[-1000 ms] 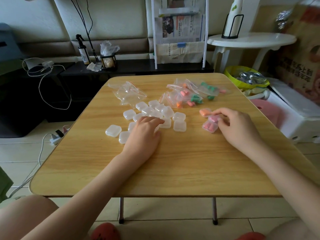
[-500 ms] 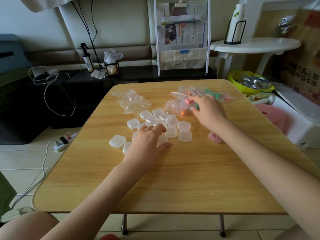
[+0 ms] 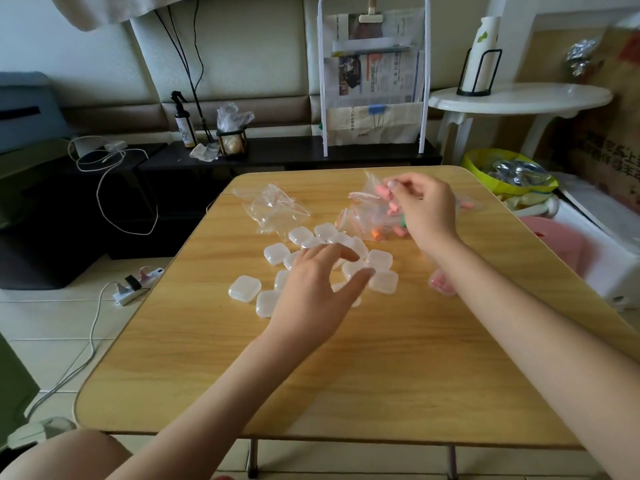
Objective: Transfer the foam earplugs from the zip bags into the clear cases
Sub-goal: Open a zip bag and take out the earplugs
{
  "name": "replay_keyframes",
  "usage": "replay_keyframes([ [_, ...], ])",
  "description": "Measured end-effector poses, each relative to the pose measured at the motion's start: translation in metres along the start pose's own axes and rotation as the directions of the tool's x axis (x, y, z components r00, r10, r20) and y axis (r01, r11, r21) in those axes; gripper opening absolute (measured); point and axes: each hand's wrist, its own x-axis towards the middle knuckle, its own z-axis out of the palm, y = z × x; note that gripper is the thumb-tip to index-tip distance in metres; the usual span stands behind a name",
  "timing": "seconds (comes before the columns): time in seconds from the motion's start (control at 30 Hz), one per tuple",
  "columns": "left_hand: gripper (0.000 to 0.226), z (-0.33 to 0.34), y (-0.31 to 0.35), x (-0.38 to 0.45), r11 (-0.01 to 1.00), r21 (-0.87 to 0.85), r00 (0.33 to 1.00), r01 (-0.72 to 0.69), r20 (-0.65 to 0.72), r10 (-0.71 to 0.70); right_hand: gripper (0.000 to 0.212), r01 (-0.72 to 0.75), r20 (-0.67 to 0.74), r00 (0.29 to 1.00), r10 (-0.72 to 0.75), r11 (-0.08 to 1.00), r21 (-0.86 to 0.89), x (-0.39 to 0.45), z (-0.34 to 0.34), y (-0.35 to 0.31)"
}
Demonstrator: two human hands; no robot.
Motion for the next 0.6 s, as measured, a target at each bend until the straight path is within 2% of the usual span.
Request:
replay_keyframes([
  [0.1, 0.034, -0.006, 0.003, 0.004, 0.945, -0.262, 0.978, 0.195, -0.015, -0.206, 0.011, -0.16, 0.126, 0.984, 0.126, 0.935, 0.315, -0.023, -0.009, -0.023],
  [0.17, 0.05, -0.011, 0.001, 0.008, 0.838, -0.448, 0.944, 0.311, 0.044, -0.326, 0.011, -0.278, 0.261, 0.95, 0.169, 0.84, 0.466, -0.042, -0.014, -0.034],
  [0.23, 0.057, -0.014, -0.001, 0.011, 0.707, -0.589, 0.905, 0.393, 0.111, -0.41, 0.014, -0.381, 0.384, 0.904, 0.186, 0.756, 0.532, -0.06, -0.019, -0.041],
  [0.37, 0.039, -0.015, -0.005, 0.013, 0.498, -0.757, 0.862, 0.424, 0.168, -0.478, 0.017, -0.538, 0.527, 0.82, 0.222, 0.612, 0.58, -0.084, -0.024, -0.047],
  [0.43, 0.035, -0.016, -0.005, 0.013, 0.4, -0.799, 0.857, 0.449, 0.259, -0.446, 0.02, -0.604, 0.566, 0.786, 0.249, 0.507, 0.615, -0.088, -0.025, -0.048],
  [0.5, 0.029, -0.018, -0.004, 0.014, 0.351, -0.806, 0.862, 0.476, 0.349, -0.368, 0.023, -0.641, 0.584, 0.763, 0.276, 0.441, 0.628, -0.09, -0.028, -0.049],
  [0.6, 0.018, -0.024, -0.005, 0.017, 0.288, -0.833, 0.858, 0.473, 0.361, -0.365, 0.024, -0.651, 0.571, 0.759, 0.314, 0.407, 0.641, -0.089, -0.032, -0.045],
])
